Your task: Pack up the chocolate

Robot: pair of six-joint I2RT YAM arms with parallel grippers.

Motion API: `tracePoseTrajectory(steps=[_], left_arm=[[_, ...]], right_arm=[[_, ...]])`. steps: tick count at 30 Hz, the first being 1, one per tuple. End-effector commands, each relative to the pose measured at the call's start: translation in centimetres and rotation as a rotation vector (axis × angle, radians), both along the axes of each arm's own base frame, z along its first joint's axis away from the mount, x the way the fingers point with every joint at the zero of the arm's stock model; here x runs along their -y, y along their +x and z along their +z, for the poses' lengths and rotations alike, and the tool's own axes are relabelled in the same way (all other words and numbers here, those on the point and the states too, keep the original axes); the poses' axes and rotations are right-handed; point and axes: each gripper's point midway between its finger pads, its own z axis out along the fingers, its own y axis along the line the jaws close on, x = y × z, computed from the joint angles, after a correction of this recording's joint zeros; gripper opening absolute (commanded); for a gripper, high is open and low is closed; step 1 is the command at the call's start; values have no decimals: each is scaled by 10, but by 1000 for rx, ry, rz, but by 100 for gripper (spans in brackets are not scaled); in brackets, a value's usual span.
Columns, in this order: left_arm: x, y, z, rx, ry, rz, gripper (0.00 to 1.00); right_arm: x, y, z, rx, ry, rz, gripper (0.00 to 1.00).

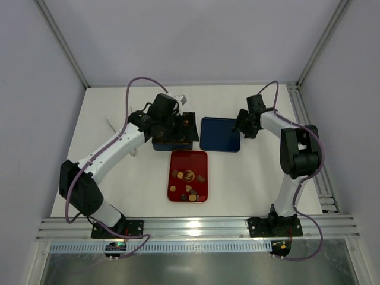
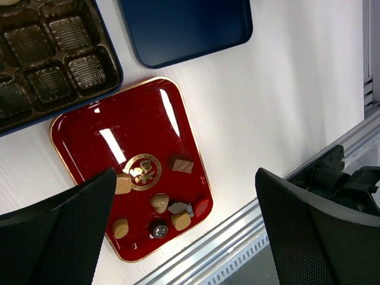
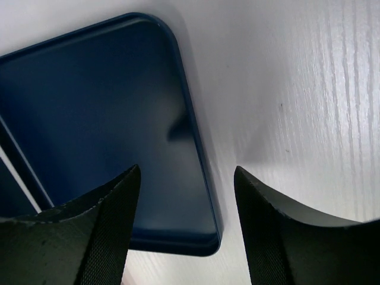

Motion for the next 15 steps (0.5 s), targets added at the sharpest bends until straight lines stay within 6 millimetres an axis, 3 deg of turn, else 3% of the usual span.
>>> tracePoseTrajectory(steps=[1,7,12,15], left_arm=[[19,5,21,38,-65,-92,96],[43,13,9,-11,-83,-140,96],[58,25,-8,-53,-88,-138,95],[64,34,-14,-63,-87,-128,96]], right_arm=[[-1,15,14,42,-14,25,65],[-1,21,-9,5,-27,33,55],[1,25,-15,-13,-47,42,37],[3,25,-17,-28,-61,44,34]])
